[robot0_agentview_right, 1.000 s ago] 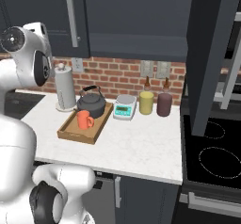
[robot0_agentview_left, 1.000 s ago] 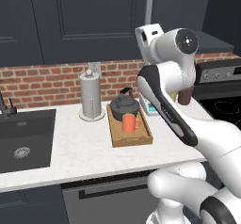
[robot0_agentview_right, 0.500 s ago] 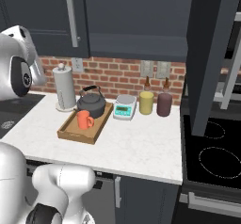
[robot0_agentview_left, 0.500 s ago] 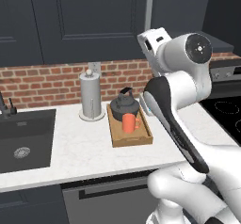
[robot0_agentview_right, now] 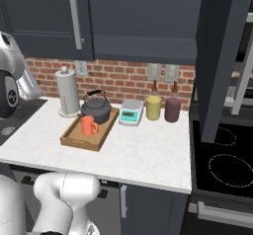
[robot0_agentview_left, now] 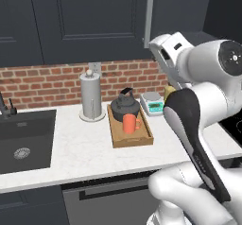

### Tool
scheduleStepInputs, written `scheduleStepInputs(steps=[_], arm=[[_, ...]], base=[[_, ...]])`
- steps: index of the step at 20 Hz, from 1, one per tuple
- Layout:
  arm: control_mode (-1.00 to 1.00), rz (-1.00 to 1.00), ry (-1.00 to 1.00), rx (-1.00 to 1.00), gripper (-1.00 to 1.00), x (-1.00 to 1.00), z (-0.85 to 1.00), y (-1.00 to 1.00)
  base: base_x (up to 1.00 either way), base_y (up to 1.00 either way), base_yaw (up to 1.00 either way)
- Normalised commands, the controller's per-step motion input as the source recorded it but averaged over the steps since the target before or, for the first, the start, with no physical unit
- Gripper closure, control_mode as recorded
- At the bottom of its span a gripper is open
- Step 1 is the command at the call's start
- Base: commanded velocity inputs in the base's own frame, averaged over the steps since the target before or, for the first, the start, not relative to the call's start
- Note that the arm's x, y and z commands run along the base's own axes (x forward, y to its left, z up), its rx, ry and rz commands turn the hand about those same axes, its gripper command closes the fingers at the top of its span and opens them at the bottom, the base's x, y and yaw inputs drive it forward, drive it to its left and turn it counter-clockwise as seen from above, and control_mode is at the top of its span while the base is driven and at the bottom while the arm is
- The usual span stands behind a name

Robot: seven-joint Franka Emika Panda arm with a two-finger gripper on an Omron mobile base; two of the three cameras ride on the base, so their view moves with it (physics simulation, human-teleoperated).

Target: Pick the kettle from the counter and place it on the tray. Then pick the mug from the cabinet and place it on the tray. Then close the cabinet doors.

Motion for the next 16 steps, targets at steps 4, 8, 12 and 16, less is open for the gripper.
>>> scheduleStepInputs(steps=[4, 8, 12, 16], arm=[[-1.0, 0.02, -0.03, -0.12, -1.0, -0.64, 0.11, -0.16], [-1.0, 0.0, -0.14, -0.04, -1.0, -0.54, 0.09, -0.36], [-1.0, -0.02, -0.2, 0.0, -1.0, -0.32, 0.03, -0.64], [-1.0, -0.14, -0.18, 0.0, -1.0, -0.02, 0.0, -0.74]], base=[[0.0, 0.0, 0.0], [0.0, 0.0, 0.0], [0.0, 0.0, 0.0], [0.0, 0.0, 0.0]])
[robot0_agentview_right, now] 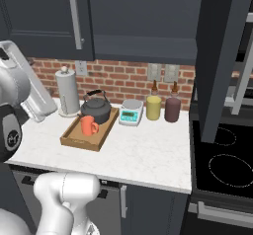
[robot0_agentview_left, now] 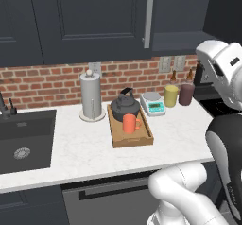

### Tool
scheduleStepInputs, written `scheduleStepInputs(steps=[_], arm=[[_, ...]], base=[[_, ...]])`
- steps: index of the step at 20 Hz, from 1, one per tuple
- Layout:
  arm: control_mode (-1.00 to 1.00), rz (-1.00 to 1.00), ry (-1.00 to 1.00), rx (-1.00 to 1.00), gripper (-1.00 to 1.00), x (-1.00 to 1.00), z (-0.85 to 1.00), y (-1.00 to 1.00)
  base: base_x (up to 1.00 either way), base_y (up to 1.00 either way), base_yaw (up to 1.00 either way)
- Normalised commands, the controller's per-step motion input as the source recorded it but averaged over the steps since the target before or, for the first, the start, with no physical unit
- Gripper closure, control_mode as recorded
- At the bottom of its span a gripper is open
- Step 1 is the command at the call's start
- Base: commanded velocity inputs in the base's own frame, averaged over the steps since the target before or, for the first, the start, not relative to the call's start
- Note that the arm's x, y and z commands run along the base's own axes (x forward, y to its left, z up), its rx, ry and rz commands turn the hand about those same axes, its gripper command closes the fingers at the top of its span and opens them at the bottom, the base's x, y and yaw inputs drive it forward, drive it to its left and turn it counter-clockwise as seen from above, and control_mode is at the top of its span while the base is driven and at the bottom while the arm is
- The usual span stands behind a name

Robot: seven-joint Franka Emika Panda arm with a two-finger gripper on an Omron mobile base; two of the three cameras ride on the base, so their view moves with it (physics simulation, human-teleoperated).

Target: Pick the kettle from the counter and place it on the tray. Then pick the mug from the cabinet and place it on the tray. Then close the cabinet doors.

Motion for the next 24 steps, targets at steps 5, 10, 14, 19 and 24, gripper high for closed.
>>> scheduleStepInputs(steps=[5, 10, 14, 19, 24], arm=[[-1.0, -0.23, -0.15, 0.06, -1.0, 0.0, 0.0, -0.83], [-1.0, -0.38, -0.03, 0.04, -1.0, 0.09, 0.0, -0.75], [-1.0, -0.45, 0.0, 0.05, -1.0, 0.07, 0.0, -0.78], [-1.0, -0.2, 0.0, 0.2, -1.0, -0.31, 0.0, -0.95], [-1.0, -0.01, -0.17, 0.18, -1.0, -0.7, 0.01, -0.88]], base=[[0.0, 0.0, 0.0], [0.0, 0.0, 0.0], [0.0, 0.0, 0.0], [0.0, 0.0, 0.0], [0.0, 0.0, 0.0]])
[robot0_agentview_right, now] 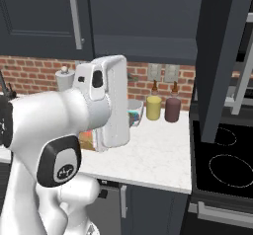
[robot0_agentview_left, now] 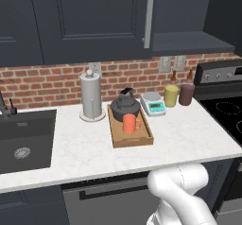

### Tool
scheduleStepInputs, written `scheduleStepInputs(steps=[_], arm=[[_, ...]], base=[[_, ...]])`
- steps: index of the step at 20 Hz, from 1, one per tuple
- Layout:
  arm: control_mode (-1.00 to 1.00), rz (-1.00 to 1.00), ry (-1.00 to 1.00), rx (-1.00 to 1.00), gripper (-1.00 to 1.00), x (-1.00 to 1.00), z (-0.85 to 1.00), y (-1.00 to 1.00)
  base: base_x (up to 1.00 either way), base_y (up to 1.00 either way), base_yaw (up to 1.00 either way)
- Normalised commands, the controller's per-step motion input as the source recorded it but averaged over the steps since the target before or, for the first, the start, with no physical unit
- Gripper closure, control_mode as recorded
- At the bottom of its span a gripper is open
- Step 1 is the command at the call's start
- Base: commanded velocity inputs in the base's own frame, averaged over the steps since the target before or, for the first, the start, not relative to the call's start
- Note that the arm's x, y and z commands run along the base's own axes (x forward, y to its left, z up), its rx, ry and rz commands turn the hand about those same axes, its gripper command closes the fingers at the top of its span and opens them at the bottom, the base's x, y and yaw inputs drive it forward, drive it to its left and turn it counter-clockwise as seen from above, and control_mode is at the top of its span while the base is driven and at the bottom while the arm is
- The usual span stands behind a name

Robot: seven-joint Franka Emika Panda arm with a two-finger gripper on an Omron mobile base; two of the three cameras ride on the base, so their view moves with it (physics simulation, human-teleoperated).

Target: Pick the kettle from the counter and place it on the tray. Then pick the mug from the cabinet and place it on the tray. Then close the cabinet doors.

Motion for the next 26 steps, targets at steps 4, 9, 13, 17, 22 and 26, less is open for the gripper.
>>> scheduleStepInputs(steps=[4, 9, 13, 17, 22, 26], arm=[[-1.0, 0.0, -0.26, 0.1, -1.0, -0.8, 0.01, -0.76], [-1.0, -0.08, -0.06, 0.02, -1.0, -0.68, 0.08, -0.54], [-1.0, -0.12, 0.0, 0.0, -1.0, -0.54, 0.11, -0.47], [-1.0, -0.12, 0.0, 0.0, -1.0, -0.19, 0.09, -0.52], [-1.0, -0.06, 0.0, 0.0, -1.0, 0.0, 0.0, -0.58], [-1.0, -0.01, 0.0, 0.0, -1.0, 0.02, 0.0, -0.58]], base=[[0.0, 0.0, 0.0], [0.0, 0.0, 0.0], [0.0, 0.0, 0.0], [0.0, 0.0, 0.0], [0.0, 0.0, 0.0], [0.0, 0.0, 0.0]])
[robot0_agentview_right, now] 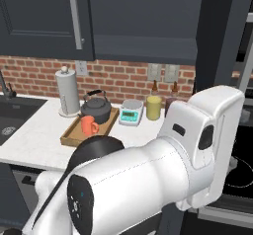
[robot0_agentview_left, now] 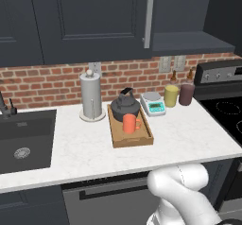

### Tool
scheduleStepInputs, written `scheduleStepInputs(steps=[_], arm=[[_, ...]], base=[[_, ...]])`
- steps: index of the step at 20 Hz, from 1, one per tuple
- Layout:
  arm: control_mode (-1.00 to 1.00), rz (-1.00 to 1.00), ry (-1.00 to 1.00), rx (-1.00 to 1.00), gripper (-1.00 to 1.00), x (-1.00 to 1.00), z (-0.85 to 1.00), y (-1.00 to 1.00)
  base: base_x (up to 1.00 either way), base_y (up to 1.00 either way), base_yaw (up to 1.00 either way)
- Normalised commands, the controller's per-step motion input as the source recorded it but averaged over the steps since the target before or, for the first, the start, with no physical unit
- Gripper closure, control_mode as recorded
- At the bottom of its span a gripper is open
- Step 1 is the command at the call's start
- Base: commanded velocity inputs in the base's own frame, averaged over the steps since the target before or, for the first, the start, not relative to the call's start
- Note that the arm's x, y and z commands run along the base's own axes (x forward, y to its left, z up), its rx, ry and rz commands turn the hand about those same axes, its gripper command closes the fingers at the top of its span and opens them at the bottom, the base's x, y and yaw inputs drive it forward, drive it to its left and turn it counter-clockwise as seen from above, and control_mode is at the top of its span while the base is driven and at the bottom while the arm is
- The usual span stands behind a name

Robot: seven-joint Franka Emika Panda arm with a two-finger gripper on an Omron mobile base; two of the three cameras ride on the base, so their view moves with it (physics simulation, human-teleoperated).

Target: Pick the kettle from the counter and place it on the tray. Then pick the mug from the cabinet and place it on the tray. Then close the cabinet doors.

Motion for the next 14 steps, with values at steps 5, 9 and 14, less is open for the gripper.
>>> scheduleStepInputs(steps=[5, 9, 14], arm=[[-1.0, -0.03, 0.03, 0.0, -1.0, 0.21, 0.0, -0.44], [-1.0, 0.0, 0.1, 0.0, -1.0, 0.62, 0.0, -0.28], [-1.0, 0.0, 0.04, 0.0, -1.0, 0.68, 0.0, -0.21]], base=[[0.0, 0.0, 0.0], [0.0, 0.0, 0.0], [0.0, 0.0, 0.0]])
